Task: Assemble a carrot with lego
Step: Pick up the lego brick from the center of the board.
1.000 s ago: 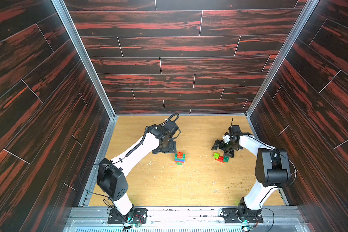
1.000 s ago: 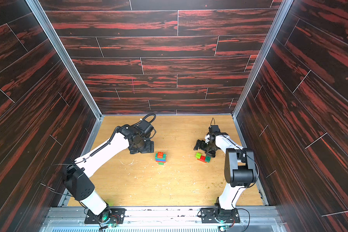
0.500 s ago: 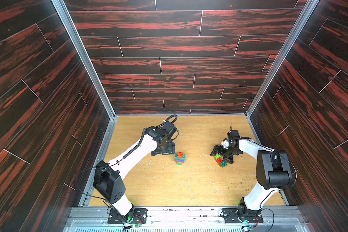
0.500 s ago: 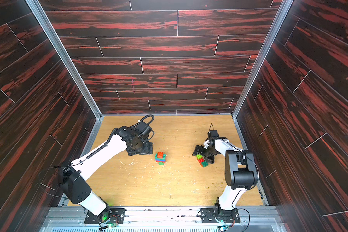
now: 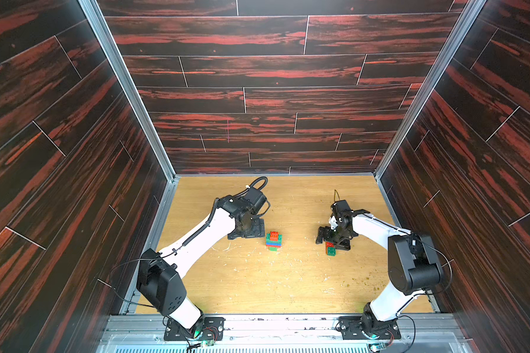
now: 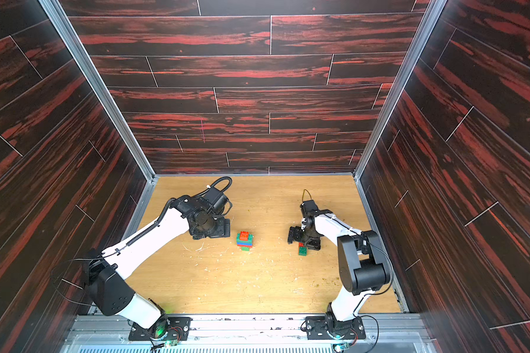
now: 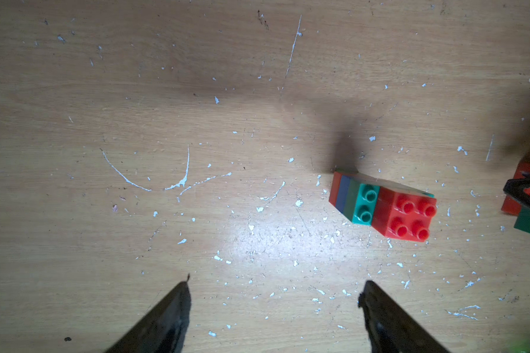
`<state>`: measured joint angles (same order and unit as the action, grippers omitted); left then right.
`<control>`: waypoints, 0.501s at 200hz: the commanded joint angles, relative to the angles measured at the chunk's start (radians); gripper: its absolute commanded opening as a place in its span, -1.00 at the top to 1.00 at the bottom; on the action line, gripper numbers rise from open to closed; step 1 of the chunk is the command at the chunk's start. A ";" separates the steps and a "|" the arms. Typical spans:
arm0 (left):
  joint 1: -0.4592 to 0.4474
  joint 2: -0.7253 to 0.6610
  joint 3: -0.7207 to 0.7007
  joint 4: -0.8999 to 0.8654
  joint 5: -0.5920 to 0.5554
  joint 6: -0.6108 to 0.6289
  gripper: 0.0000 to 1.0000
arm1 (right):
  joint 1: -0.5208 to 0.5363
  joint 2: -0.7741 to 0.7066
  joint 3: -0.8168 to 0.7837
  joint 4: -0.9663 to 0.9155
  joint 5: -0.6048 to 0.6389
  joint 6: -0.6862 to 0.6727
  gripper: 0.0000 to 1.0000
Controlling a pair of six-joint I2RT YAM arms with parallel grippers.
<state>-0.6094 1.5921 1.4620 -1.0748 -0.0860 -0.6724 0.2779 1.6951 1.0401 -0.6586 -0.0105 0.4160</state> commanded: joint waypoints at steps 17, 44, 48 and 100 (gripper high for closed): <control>0.008 -0.043 -0.009 -0.005 -0.005 0.008 -0.77 | 0.032 -0.038 0.000 -0.024 0.121 0.023 -0.48; 0.019 -0.038 -0.011 -0.002 0.003 0.020 -0.77 | 0.031 -0.017 0.000 -0.020 0.106 0.011 -0.29; 0.020 -0.038 -0.011 -0.003 0.005 0.021 -0.77 | 0.032 -0.016 -0.002 -0.017 0.104 0.008 -0.26; 0.039 -0.042 -0.012 -0.003 0.011 0.036 -0.77 | 0.030 0.019 0.020 -0.006 0.080 -0.033 -0.03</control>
<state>-0.5800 1.5894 1.4582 -1.0683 -0.0776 -0.6510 0.3077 1.6867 1.0405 -0.6586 0.0826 0.4099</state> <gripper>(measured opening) 0.885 0.530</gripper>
